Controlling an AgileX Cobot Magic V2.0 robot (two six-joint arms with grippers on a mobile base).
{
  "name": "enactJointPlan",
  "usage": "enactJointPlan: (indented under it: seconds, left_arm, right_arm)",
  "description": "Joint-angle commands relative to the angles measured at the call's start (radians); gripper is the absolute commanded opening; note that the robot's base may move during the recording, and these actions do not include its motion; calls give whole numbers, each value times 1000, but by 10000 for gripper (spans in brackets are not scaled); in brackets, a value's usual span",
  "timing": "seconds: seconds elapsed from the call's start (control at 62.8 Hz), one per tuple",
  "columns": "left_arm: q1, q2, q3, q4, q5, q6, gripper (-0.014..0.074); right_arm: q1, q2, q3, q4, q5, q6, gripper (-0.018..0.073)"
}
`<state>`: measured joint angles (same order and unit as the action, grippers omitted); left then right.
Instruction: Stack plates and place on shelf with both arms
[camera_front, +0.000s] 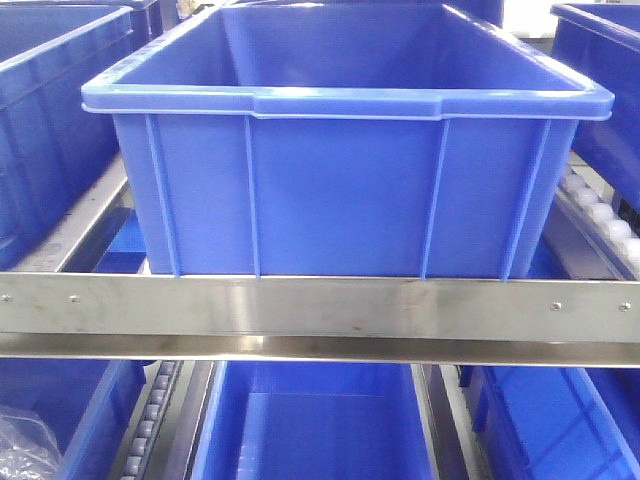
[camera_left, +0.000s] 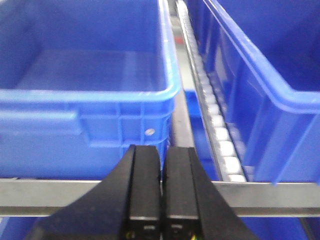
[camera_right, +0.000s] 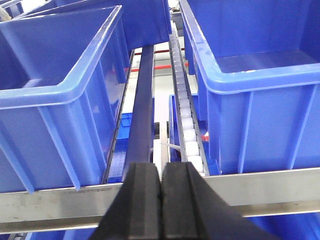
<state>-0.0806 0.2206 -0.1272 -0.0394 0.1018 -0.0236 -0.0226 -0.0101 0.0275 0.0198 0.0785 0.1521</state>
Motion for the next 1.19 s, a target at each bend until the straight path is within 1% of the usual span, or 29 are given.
enactJointPlan:
  seconds: [0.0, 0.143, 0.175, 0.223, 0.271, 0.43, 0.685, 0.733, 0.94, 1.179]
  left_arm:
    - [5, -92, 53, -10, -139, -4, 90]
    - [8, -251, 153, -4, -139, -4, 90]
    - [8, -246, 160, -4, -152, -4, 90]
    - [8, -241, 158, -4, -119, -4, 90]
    - [8, -246, 159, 1, -114, -4, 90]
    - [8, -246, 159, 50, -112, -2, 90]
    - [8, -246, 159, 50, -113, -2, 90]
    - [8, -246, 159, 39, -116, -2, 90]
    - [8, -246, 159, 30, -200, -4, 90]
    - [8, -246, 159, 30, -195, -6, 90]
  right_arm:
    - [-8, -21, -15, -10, -98, -1, 34]
    - [-8, -21, -15, -10, -98, -1, 34]
    - [-8, -21, -15, -10, -98, -1, 34]
    - [-8, -21, -15, -10, -97, -1, 34]
    - [-8, -21, -15, -10, -98, -1, 34]
    - [-8, -21, -15, -10, -98, -1, 34]
    - [-8, -21, -15, -10, -98, -1, 34]
    - [-8, -21, -15, -10, -98, -1, 34]
    - [-8, -21, -15, -10, -98, -1, 34]
    - [-8, -21, -15, -10, -98, -1, 34]
